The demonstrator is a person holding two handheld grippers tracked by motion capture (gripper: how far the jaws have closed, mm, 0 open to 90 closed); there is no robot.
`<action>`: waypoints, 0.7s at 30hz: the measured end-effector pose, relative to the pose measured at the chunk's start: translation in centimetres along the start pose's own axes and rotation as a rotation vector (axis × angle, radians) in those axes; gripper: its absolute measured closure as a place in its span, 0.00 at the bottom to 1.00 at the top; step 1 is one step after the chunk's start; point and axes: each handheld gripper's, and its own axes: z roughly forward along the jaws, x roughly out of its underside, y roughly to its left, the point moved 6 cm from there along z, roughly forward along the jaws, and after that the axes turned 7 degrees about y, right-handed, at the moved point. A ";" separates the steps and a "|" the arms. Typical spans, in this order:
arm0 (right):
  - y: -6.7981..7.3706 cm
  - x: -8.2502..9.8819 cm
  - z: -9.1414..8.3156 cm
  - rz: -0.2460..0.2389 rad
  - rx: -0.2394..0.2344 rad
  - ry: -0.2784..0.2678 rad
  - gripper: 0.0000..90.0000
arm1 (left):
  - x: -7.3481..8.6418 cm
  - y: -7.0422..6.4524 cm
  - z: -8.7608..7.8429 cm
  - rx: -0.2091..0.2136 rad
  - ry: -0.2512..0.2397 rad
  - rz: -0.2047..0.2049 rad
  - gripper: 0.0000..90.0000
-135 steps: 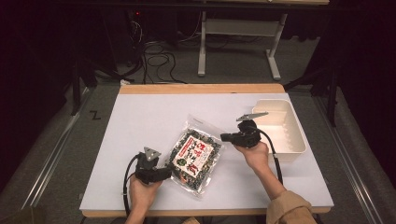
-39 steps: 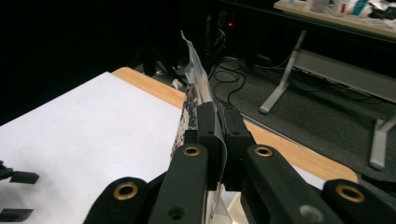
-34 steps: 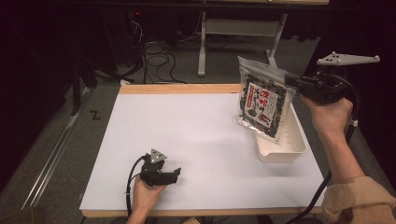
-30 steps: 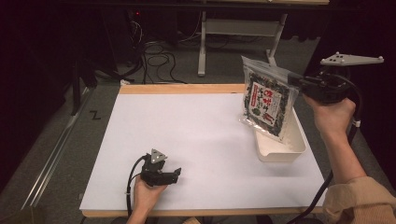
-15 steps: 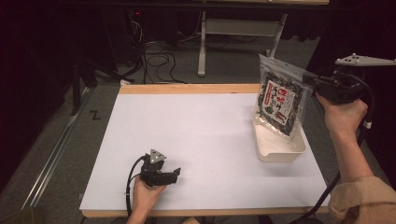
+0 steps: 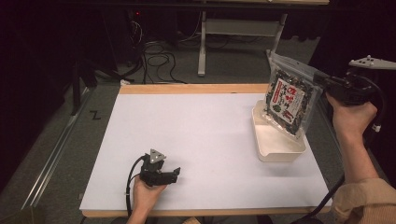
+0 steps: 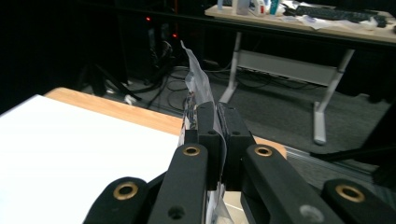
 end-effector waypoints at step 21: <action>-0.1 3.8 3.3 -0.038 0.001 0.056 0.99 | 0.1 0.1 -0.3 0.002 -0.007 -0.012 0.23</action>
